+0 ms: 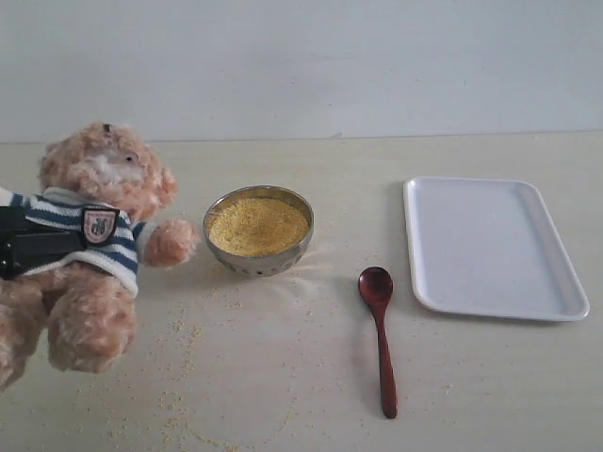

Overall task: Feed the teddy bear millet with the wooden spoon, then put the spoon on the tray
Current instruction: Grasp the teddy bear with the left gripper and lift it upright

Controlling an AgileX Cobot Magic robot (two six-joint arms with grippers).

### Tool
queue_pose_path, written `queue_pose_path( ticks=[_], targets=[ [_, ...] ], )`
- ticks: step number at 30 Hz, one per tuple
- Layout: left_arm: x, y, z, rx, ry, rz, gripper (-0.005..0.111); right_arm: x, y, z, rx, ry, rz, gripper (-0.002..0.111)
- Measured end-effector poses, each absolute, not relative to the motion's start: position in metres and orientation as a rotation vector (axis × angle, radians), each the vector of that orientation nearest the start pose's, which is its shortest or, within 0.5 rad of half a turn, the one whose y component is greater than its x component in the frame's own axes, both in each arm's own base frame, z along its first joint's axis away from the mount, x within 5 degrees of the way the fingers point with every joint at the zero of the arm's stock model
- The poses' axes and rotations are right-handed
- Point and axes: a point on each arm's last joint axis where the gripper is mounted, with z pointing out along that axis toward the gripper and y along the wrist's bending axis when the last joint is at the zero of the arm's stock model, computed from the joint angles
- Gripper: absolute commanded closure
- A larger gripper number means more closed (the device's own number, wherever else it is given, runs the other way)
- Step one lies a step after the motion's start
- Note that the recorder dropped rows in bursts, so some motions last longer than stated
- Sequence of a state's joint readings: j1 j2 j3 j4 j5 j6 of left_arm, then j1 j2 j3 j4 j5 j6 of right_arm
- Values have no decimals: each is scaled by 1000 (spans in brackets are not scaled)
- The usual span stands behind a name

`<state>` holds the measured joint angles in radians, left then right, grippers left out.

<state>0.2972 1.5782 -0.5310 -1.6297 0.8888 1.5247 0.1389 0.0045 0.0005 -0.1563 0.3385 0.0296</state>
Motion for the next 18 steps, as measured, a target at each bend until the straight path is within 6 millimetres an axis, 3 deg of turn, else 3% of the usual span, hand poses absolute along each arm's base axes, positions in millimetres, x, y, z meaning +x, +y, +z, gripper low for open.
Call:
queue_pose_path(
  ticks=[6,13,15,18],
  targets=[
    [255,11,122,-209,2186,-1298,102,54,3,183,-197,1812,-32,108],
    [255,20,94,-272,2180,-1325,102,55,3,186,-236,1774,-68,108],
    [255,20,94,-245,2172,-1316,102,56,5,191,-189,1716,-1,108],
    [255,20,94,-192,2163,-1291,102,56,9,203,42,1599,274,108]
  ],
)
